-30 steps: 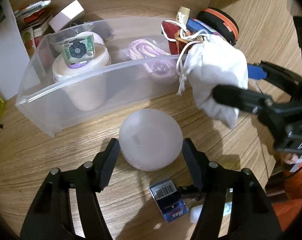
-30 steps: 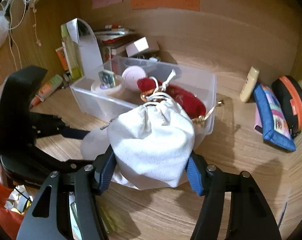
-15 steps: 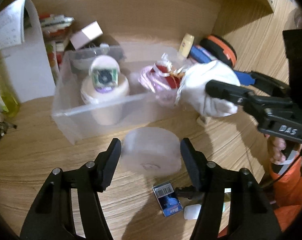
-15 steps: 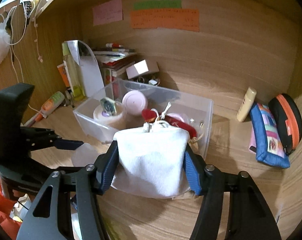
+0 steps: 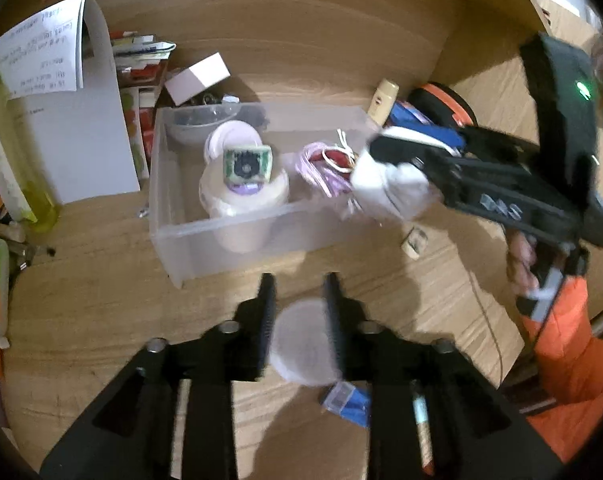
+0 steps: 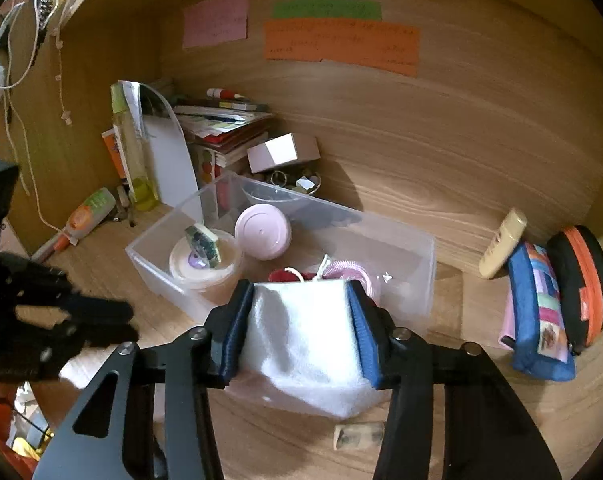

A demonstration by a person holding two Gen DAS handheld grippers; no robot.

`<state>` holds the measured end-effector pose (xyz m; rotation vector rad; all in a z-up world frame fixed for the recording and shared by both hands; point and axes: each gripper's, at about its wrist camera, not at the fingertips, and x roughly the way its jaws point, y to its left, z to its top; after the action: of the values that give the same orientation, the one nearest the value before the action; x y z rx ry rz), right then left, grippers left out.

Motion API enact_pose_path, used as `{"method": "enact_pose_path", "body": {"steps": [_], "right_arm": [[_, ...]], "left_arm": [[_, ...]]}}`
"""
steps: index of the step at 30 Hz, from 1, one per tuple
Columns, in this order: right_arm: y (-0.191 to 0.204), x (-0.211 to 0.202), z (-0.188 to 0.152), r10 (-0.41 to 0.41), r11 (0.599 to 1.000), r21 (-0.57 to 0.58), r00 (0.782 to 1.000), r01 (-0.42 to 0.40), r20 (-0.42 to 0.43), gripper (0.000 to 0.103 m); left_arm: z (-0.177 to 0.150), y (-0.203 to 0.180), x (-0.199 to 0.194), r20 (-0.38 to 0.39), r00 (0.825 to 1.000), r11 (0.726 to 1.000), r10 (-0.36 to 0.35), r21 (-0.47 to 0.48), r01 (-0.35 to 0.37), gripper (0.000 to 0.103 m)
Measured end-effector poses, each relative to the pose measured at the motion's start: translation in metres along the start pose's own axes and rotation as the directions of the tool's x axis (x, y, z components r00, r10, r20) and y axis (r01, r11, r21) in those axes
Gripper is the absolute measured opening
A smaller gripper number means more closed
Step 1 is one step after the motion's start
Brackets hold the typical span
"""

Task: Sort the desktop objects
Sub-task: 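Carry the white cloth pouch into the clear box and open the right gripper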

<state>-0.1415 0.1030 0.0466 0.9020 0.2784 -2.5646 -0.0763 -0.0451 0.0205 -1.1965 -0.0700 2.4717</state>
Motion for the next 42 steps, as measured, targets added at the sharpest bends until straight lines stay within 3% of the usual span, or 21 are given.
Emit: {"method": "enact_pose_path", "body": {"steps": [1,3,13,17,19,22,27,35,42], "right_arm": [[0.001,0.003,0.001,-0.003,1.000,-0.005,1.000,0.003,0.001,0.043],[0.001,0.007,0.004,-0.008,1.000,-0.009,1.000,0.008,0.004,0.042],[-0.011,0.037,0.021,-0.026,0.999,0.022,1.000,0.026,-0.017,0.041],[-0.021,0.062,0.026,-0.036,0.998,0.047,0.997,0.040,-0.071,0.040],[-0.026,0.073,0.026,-0.044,0.997,0.061,0.994,0.050,-0.102,0.040],[-0.032,0.080,0.027,-0.026,0.995,0.095,0.990,0.039,-0.136,0.040],[-0.031,0.062,0.030,-0.030,0.995,0.095,0.993,0.040,-0.112,0.040],[-0.037,0.030,0.031,-0.027,0.992,0.124,0.996,0.037,-0.085,0.041],[-0.039,0.002,0.015,-0.037,0.990,0.131,0.998,0.044,-0.056,0.061]], "left_arm": [[-0.001,-0.001,-0.002,0.001,1.000,1.000,0.003,0.004,-0.003,0.057],[-0.005,-0.005,-0.005,0.010,1.000,1.000,0.018,0.023,-0.019,0.066],[-0.029,-0.009,0.024,-0.115,0.993,0.999,0.005,0.035,0.000,0.066],[-0.034,-0.010,0.028,-0.125,0.992,1.000,-0.011,0.024,0.014,0.067],[-0.035,-0.011,0.029,-0.123,0.992,1.000,-0.011,0.027,0.014,0.073],[-0.035,-0.013,0.033,-0.119,0.993,0.999,0.005,0.037,-0.001,0.075],[-0.034,-0.010,0.042,-0.098,0.995,0.999,0.012,0.041,-0.008,0.066],[-0.032,0.000,0.046,-0.062,0.997,0.999,0.049,0.012,-0.048,0.065],[-0.025,0.007,0.031,-0.008,0.999,0.999,0.040,-0.023,-0.040,0.065]]}}
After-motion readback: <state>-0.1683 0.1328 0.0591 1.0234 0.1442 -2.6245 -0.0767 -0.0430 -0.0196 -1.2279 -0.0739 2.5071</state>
